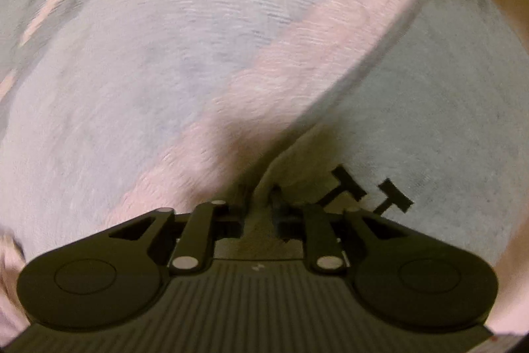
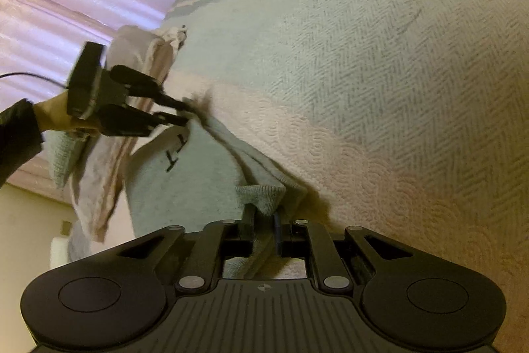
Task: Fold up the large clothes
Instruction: 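Fold the side edge over the middle and open both grippers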
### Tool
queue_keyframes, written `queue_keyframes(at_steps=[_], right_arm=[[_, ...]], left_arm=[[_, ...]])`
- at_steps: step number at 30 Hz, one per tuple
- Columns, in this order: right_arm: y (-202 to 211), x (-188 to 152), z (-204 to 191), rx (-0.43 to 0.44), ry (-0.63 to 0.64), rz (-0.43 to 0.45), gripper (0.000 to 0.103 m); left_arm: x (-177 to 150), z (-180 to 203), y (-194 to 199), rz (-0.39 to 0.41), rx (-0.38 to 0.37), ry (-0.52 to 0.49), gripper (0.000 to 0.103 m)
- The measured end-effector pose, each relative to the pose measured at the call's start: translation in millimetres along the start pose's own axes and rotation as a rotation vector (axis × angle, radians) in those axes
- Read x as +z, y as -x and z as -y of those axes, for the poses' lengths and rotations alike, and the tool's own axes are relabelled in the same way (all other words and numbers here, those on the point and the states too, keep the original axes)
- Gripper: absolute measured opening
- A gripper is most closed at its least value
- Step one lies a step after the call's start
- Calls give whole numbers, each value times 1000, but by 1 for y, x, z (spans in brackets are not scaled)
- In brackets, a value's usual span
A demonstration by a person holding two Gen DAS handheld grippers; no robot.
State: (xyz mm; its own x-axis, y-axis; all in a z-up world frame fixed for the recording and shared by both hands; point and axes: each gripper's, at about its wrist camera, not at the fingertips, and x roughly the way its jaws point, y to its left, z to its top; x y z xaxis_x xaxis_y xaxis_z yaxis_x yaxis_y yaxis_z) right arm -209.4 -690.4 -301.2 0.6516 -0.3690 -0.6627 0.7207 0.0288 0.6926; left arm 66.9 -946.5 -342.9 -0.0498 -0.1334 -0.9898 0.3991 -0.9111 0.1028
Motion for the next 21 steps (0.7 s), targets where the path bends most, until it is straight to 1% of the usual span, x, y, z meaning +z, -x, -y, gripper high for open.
queue_keyframes(at_steps=[3,4,5,6,7,8,9,11,13,14,17,19,21], right_arm=[[1,2,-4,-27,13,-4,8],[3,2,-7,-42,24,-2,10],[5,2,-12,-66,39,2,11],[8,2,-17,-91,54,11,17],[12,1,-21,-125,70,21,25],[17,0,-26,-168,93,42,31],[23,-1,-32,-195,117,64,38],[32,-4,-48,-224,195,111,40],[30,-6,-64,-182,252,105,40],[24,-7,-71,-153,283,83,40],[-8,-9,-92,-65,379,-3,40],[-31,-10,-99,-17,417,-67,40],[-52,-11,-103,-9,459,-111,40]], left_arm=[[-23,-17,16,4,89,125,22],[-34,-23,23,4,123,184,22],[-45,-28,31,9,137,246,21],[-55,-31,39,24,147,304,21],[-65,-31,48,41,157,357,21],[-78,-30,57,63,155,425,21],[-85,-29,62,83,147,475,21],[-102,-20,71,124,126,568,21],[-108,-8,72,154,96,651,21],[-113,1,73,170,86,683,21],[-124,28,76,217,78,768,21],[-137,47,80,258,74,852,21],[-153,61,88,302,66,931,21]])
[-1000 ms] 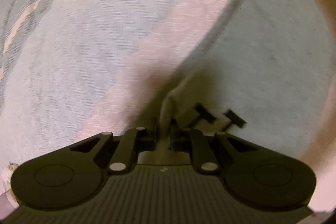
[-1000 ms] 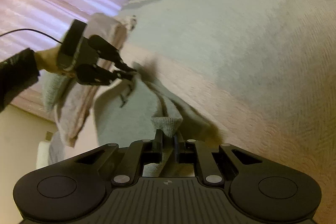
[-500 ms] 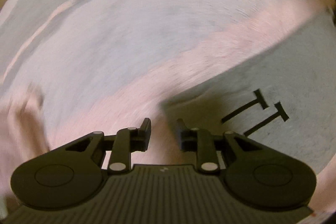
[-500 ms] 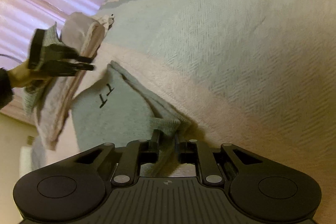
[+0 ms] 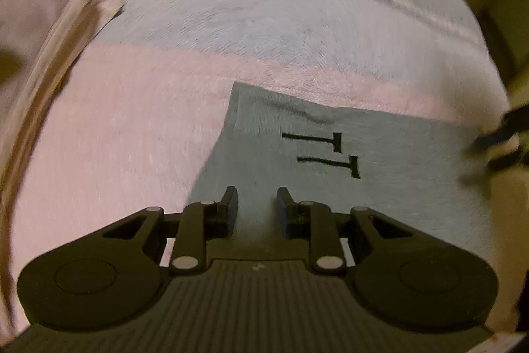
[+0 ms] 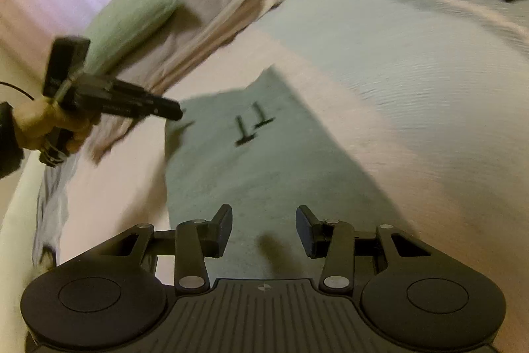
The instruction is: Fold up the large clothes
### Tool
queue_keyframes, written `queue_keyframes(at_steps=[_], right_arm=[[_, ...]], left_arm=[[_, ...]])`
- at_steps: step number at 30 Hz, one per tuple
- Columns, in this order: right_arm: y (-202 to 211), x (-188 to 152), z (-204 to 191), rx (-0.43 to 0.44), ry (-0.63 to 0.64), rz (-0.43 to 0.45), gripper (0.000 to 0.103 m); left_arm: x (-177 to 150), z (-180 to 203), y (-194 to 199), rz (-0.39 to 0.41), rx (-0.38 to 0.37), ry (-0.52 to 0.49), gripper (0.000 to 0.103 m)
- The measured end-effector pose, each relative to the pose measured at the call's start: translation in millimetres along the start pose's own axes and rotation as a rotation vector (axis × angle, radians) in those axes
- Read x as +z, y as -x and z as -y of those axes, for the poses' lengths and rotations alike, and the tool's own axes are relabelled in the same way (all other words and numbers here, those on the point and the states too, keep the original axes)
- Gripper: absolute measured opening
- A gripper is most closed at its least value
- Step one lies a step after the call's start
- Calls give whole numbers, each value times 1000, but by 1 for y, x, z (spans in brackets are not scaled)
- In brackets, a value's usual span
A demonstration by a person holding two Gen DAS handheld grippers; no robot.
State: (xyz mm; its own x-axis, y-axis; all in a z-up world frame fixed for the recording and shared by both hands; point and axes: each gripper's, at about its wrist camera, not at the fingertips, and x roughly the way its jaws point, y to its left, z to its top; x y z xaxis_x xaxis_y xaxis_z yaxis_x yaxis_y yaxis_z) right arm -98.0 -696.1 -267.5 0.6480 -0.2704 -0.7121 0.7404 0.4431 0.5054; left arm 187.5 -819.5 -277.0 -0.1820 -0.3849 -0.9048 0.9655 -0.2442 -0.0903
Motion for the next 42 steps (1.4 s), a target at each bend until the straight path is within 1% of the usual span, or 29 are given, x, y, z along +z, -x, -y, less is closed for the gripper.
queue_keyframes(at_steps=[3,4,8,10,11,13,14,16,17,18,20,23,25,26,28,29,30,31,32,35,37,38,40,42], right_arm=[[-22,-1,8,-27,22,-43,40],[-27,-1,10,-40,30,-51,40],[-37,-3,18,-62,101,-56,39],[-39,-5,23,-57,115,-54,39],[-40,-5,23,-53,108,-53,39],[-39,-2,23,-56,101,-58,39],[-37,1,18,-67,95,-64,39],[-29,6,8,-101,78,-60,40],[-21,8,3,-108,70,-44,40],[-14,10,-1,-95,60,-27,40],[-9,13,-9,-62,52,-19,40],[-25,19,-18,-25,97,-36,40],[-42,25,-20,-21,132,-49,40],[-52,29,-20,-28,152,-57,40],[-73,34,-12,-59,166,-96,39],[-81,37,-1,-72,153,-106,39],[-85,39,8,-54,131,-109,36],[-88,41,16,-41,105,-114,32],[-88,43,19,-38,92,-121,32],[-77,50,5,-54,113,-128,32],[-70,52,-4,-23,143,-126,32],[-71,54,-7,-12,152,-135,32],[-78,55,-5,-19,161,-143,33],[-89,57,8,-65,141,-139,32]], left_arm=[[-19,-6,-3,27,-19,96,21],[-22,-7,-8,24,-11,100,21],[-28,-12,-46,1,54,42,22],[-30,-16,-61,19,59,33,24],[-32,-17,-67,34,67,22,28],[-33,-21,-71,58,59,40,30],[-33,-23,-69,64,60,57,34],[-36,-24,-59,75,68,84,33],[-37,-24,-51,80,78,92,32],[-40,-22,-40,90,85,95,29],[-50,-14,-14,119,94,119,28],[-66,3,9,138,56,167,28],[-76,17,7,126,23,176,28],[-80,24,-1,110,20,167,29],[-85,28,-16,92,41,151,29],[-87,27,-25,73,41,155,29],[-89,27,-36,56,46,135,30],[-92,27,-43,51,49,111,30],[-94,27,-47,57,46,108,30],[-91,23,-39,58,37,153,27],[-91,28,-23,72,59,172,25],[-92,33,-12,92,58,185,25],[-95,46,0,123,8,231,25],[-98,69,-1,125,-52,235,25]])
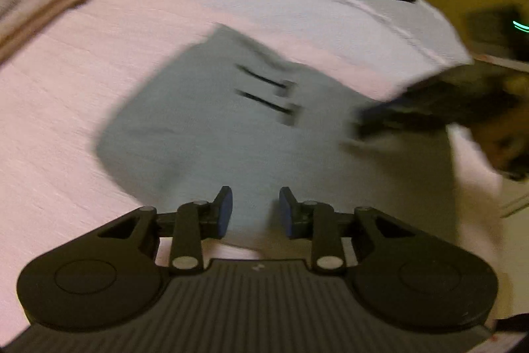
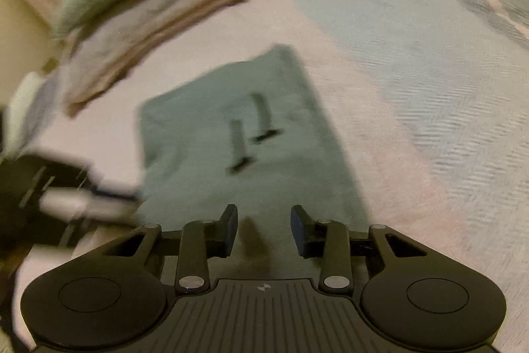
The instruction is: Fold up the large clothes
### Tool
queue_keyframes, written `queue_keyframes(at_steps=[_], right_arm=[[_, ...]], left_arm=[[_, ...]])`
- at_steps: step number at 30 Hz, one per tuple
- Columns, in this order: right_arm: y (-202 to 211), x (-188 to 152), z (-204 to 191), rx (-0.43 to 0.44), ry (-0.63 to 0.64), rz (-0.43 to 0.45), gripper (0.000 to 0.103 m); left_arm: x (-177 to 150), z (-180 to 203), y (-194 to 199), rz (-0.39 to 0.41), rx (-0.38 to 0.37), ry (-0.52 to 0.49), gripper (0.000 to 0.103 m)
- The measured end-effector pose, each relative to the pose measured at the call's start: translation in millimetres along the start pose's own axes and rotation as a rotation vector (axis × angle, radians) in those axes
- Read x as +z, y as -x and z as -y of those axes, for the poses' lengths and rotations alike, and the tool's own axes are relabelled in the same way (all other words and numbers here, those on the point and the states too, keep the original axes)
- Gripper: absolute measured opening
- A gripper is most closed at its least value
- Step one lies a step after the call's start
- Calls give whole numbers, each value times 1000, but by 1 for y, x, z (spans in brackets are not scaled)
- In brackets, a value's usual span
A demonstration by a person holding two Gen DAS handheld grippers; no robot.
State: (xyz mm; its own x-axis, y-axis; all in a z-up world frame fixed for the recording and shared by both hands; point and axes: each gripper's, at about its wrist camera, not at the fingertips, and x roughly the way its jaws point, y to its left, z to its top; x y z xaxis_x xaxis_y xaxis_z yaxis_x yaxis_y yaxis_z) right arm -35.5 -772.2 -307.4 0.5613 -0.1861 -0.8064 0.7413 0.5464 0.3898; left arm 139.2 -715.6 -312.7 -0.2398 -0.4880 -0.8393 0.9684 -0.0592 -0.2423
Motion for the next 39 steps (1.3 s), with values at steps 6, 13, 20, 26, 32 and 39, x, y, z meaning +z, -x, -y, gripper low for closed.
queue_keyframes(at_steps=[6,13,20,26,32,39], right_arm=[[0,3,19,54,-79,-7,33],[61,-37,3,33,-72,-6,38],[69,-63,18,18,-104,-22,39],[86,-76,17,13,-90,-48,44],[101,-72,5,9,-35,-64,49],[149,-93,-21,-34,11,-55,56]], left_arm=[[-24,19,-40,-24,20,-13,27],[-23,43,4,-1,9,63,26],[-41,72,-28,-46,20,77,27],[-45,96,9,-7,40,179,27],[-62,124,-5,-65,93,257,27],[-68,140,29,-60,165,349,27]])
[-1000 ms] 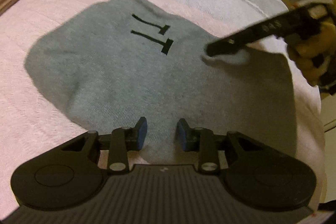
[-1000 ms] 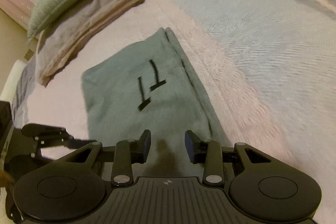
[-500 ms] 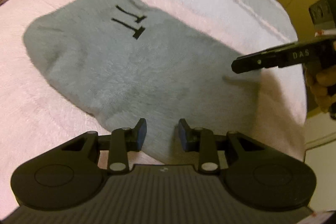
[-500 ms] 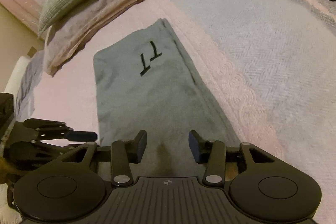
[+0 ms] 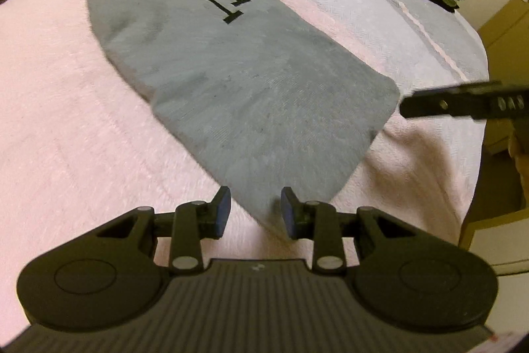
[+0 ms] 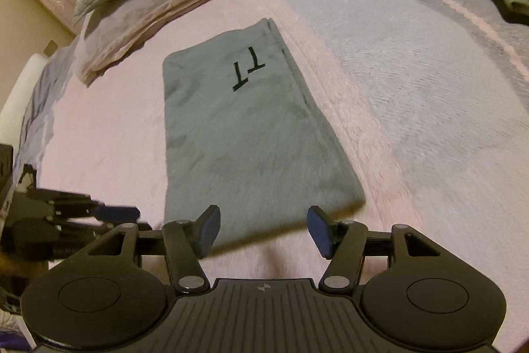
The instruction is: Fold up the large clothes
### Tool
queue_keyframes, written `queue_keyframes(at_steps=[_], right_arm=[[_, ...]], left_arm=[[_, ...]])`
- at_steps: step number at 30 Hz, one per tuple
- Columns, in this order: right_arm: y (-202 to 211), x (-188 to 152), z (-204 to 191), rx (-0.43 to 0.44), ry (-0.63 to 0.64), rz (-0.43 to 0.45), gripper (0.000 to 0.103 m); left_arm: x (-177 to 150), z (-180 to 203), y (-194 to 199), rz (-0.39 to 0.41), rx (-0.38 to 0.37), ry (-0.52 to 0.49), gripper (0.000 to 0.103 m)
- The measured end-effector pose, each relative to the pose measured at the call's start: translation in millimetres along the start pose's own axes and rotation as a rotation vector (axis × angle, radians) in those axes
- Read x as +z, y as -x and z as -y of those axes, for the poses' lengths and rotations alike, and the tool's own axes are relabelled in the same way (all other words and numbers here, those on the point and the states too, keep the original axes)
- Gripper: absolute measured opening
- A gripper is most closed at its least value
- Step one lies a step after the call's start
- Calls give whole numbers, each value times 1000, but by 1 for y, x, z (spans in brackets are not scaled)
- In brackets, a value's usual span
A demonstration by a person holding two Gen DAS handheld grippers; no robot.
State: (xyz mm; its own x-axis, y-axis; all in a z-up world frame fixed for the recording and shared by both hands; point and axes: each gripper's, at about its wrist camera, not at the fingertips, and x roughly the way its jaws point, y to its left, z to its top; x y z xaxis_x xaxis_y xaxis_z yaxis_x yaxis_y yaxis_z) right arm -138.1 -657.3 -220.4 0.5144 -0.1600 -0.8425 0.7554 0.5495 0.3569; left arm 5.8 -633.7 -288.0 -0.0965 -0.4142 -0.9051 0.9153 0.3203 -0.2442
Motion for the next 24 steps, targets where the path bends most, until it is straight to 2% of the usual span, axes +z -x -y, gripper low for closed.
queue_keyframes(at_steps=[10,17,20,22,24], right_arm=[[54,-50,-37,-32,32,39,57],[69,-70,-46,-45,53,52,58],[70,-69,-49,-73,171,51,58],[65,-67,-54,-100,322,48,58],[55,-65,-58,-129,513,36,59]], left_arm=[[-40,13,60,88,15,3,27],[-70,17,79,99,22,0,29],[-79,17,82,118,44,-25,32],[-84,22,83,153,83,-93,39],[-91,30,80,199,122,-211,52]])
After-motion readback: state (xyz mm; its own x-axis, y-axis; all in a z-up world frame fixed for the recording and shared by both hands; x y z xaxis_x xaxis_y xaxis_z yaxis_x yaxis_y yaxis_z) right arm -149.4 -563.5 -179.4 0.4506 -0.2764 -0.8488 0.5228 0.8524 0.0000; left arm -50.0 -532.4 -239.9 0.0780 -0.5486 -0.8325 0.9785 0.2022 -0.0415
